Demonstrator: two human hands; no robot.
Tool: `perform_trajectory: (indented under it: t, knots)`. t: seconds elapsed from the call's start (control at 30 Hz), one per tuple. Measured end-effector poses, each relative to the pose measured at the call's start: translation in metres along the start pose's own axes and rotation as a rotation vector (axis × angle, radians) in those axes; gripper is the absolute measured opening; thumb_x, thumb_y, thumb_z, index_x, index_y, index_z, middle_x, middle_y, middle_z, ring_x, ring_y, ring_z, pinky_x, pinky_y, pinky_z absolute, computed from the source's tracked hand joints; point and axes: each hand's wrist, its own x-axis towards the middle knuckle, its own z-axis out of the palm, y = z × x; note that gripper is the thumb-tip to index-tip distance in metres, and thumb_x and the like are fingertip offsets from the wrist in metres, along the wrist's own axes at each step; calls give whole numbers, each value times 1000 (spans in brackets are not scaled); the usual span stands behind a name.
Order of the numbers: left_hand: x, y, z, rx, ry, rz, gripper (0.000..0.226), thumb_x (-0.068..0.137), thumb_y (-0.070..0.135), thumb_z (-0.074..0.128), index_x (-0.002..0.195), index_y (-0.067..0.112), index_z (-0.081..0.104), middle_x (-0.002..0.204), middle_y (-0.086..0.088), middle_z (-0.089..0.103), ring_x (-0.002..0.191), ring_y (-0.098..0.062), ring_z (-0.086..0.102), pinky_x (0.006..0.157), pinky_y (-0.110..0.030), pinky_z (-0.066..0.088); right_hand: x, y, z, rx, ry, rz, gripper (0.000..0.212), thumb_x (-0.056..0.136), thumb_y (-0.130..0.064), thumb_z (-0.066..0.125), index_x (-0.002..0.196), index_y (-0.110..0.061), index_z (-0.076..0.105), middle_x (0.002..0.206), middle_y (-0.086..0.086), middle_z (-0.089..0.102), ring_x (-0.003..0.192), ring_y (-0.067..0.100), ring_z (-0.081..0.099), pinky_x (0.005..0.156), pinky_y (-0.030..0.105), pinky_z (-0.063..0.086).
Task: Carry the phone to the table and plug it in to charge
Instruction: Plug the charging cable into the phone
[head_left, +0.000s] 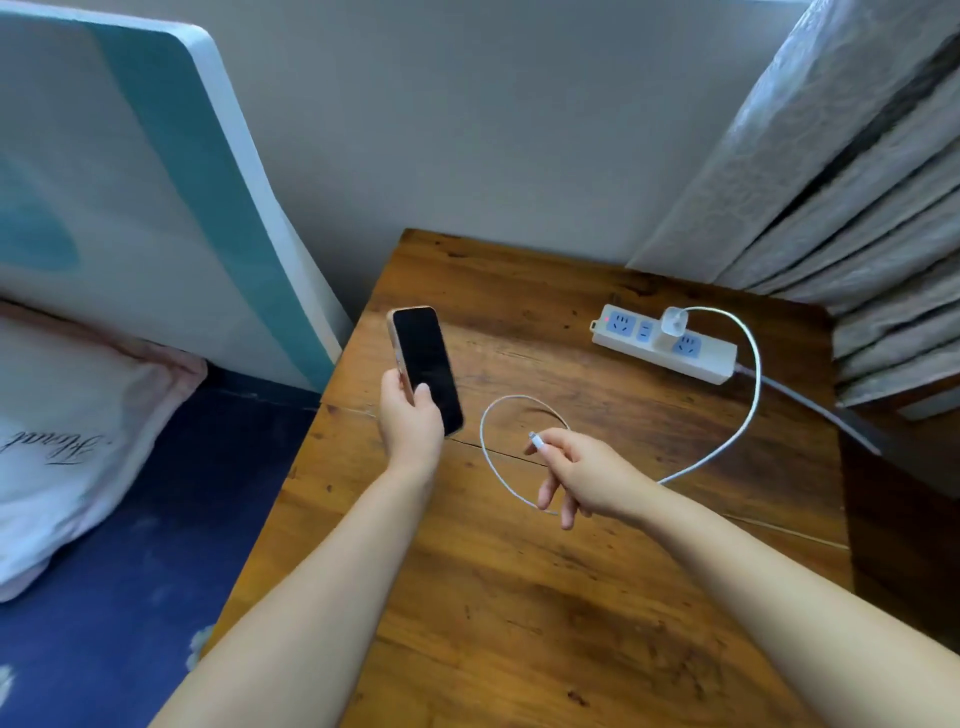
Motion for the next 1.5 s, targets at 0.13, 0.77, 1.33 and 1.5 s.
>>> perform_trajectory:
  t: [0.13, 0.77, 1.33, 1.5]
  knots:
    - [7, 2, -14, -82, -26, 99, 11, 93, 14, 45, 100, 21, 49, 99, 0, 61, 93, -13, 60, 78, -32, 52, 0, -9, 2, 20, 86, -69, 23, 98, -33, 32, 95, -23, 53, 63, -1, 70, 39, 18, 59, 35, 10, 34]
    - [-7, 17, 12, -874, -397, -510, 29, 97, 7, 40, 125, 12, 46, 116, -12, 62, 102, -26, 63, 67, -35, 60, 0, -27, 7, 223, -25, -64, 24, 100, -32, 34, 101, -23, 56, 57, -3, 65, 33, 11, 48, 36, 18, 32]
    - [-22, 24, -2, -656, -608, -213, 32, 96, 5, 41, 126, 14, 47, 124, -14, 59, 113, -31, 58, 95, -48, 49, -9, -13, 16, 401, -72, -78, 24, 98, -31, 42, 101, -16, 60, 83, 0, 71, 43, 9, 55, 37, 16, 34]
    - [-27, 12, -10, -702, -714, -259, 38, 95, 8, 43, 132, 15, 44, 128, -15, 58, 117, -30, 55, 95, -48, 48, -7, -8, -16, 627, 14, -34, 29, 97, -34, 41, 108, -26, 66, 113, 3, 66, 77, 11, 62, 58, 21, 48]
